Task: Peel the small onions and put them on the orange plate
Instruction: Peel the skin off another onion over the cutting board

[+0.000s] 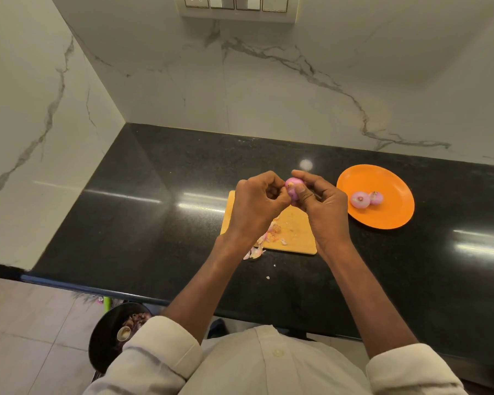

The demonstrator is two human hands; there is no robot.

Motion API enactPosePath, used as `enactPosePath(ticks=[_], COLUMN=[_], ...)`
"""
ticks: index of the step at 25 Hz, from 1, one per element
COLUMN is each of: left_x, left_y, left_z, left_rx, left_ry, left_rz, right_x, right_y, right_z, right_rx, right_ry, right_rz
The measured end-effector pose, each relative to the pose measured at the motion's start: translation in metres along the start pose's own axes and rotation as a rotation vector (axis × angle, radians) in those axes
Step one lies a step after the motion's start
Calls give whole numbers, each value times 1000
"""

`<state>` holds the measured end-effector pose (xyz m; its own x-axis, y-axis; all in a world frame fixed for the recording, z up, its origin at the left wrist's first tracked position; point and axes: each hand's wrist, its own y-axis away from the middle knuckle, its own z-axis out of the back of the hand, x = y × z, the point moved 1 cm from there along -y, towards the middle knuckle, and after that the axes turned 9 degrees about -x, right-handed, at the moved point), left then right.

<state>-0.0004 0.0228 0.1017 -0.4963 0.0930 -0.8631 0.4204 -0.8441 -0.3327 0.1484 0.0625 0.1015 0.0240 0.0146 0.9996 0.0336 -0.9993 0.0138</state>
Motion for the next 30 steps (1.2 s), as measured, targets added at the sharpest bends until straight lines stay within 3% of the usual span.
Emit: enactPosePath(ticks=[3, 11, 17, 25, 30], left_x=[2, 5, 2, -2, 0], left_y=[1, -6, -7, -3, -7], left_z=[0, 13, 15, 5, 12], left_rx=[-26, 196, 173, 8, 158], left_ry=[57, 247, 241, 154, 256], left_rz=[50, 153, 239, 263, 218], right_x=[-1, 7, 7, -2, 3], right_y=[2, -4, -4, 1, -2], right_z=[0, 5, 4, 0, 4], right_rx=[19, 20, 67, 65, 18], right_ry=[-36, -20, 68, 10, -77], right_rz=[-16, -15, 42, 10, -34])
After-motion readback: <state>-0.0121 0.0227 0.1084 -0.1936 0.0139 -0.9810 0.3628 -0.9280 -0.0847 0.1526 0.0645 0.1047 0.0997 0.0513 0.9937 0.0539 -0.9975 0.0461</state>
